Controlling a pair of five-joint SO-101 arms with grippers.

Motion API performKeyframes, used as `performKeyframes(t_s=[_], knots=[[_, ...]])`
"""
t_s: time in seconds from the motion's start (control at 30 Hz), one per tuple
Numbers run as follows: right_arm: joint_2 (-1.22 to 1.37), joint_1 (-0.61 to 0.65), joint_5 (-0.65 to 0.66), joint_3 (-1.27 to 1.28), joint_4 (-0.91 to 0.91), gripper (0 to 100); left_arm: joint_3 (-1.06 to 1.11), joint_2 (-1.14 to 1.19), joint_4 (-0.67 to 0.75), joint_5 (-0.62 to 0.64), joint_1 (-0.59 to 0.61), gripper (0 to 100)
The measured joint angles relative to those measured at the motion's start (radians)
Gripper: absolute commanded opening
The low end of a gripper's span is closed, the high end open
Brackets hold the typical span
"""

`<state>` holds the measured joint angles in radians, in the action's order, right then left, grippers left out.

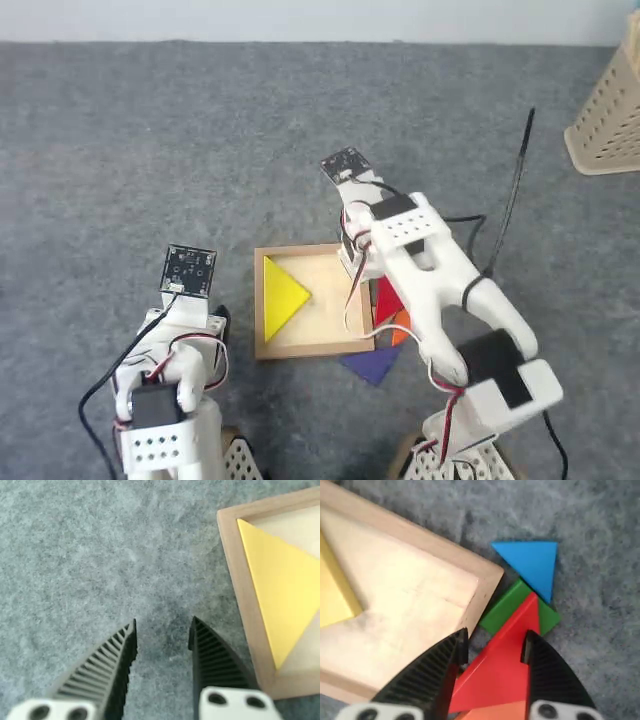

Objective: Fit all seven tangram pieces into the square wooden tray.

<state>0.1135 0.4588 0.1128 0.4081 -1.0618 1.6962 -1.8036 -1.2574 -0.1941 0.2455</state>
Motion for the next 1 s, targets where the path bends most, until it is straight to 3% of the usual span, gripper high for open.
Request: performKeyframes(t_s=[0.3, 0.63, 0.83, 1.0], knots=[[0.207, -0.157, -0.041, -0.196, -0.121, 18.1, 0.0, 0.0, 0.0, 0.0, 0.0, 17], [0.193, -0.17, -0.031, -0.196, -0.12, 17.5, 0.0, 0.0, 0.0, 0.0, 0.0, 17], [0.1, -0.175, 0.014, -0.077, -0.068, 0.1, 0.0, 0.0, 0.0, 0.0, 0.0, 17], [0.058, -0.175, 0.017, -0.057, -0.057, 0.6, 0.0, 0.0, 0.0, 0.0, 0.0, 17]])
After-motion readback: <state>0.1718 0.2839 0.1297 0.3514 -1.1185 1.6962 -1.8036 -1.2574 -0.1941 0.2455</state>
